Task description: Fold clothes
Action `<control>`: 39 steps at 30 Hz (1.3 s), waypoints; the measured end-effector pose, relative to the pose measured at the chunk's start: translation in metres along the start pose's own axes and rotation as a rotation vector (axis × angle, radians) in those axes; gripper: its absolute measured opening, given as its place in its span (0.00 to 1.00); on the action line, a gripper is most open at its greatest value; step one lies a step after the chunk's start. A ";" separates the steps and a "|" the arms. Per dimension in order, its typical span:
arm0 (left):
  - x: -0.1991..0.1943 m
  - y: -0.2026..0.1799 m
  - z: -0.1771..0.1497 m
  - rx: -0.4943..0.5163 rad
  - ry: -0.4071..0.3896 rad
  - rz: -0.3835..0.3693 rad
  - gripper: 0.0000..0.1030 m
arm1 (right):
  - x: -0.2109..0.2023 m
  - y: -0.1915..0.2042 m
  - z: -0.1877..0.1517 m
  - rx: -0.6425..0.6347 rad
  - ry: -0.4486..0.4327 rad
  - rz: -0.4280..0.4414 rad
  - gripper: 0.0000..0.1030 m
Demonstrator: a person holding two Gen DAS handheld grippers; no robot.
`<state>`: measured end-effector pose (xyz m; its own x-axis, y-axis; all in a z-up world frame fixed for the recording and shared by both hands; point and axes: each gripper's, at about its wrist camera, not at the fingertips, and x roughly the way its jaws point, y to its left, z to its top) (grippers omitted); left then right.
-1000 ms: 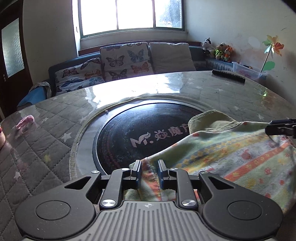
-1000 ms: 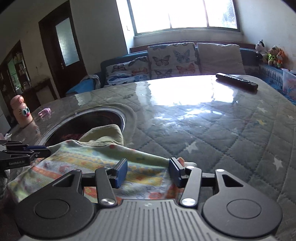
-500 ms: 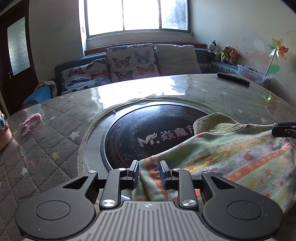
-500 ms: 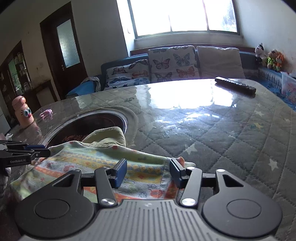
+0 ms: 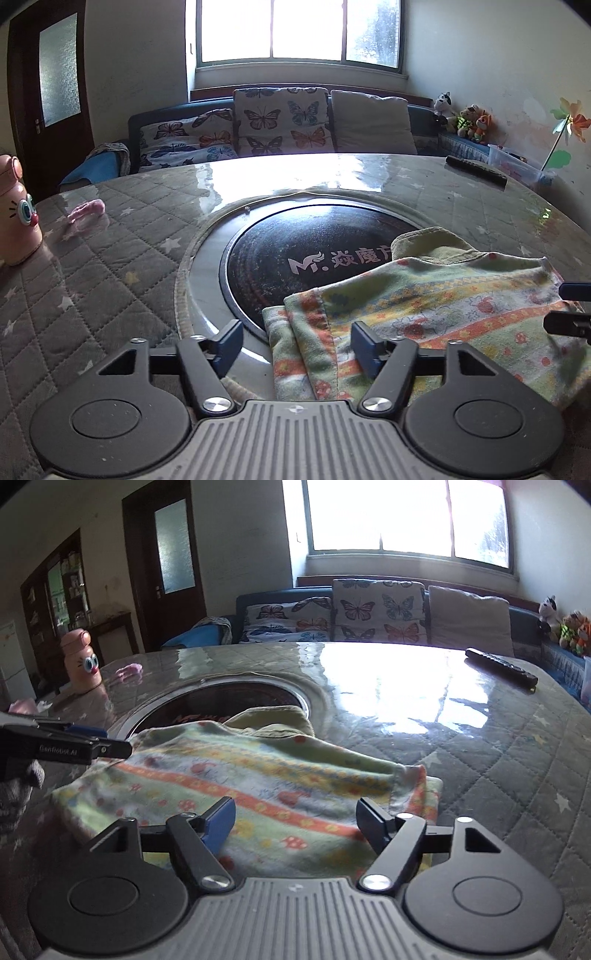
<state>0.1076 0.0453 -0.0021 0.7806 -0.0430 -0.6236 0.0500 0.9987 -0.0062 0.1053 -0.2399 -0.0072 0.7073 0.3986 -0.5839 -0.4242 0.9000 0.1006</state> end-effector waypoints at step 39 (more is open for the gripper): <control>-0.026 -0.023 -0.023 -0.016 -0.004 -0.016 1.00 | -0.001 0.037 -0.018 -0.132 0.003 -0.074 0.96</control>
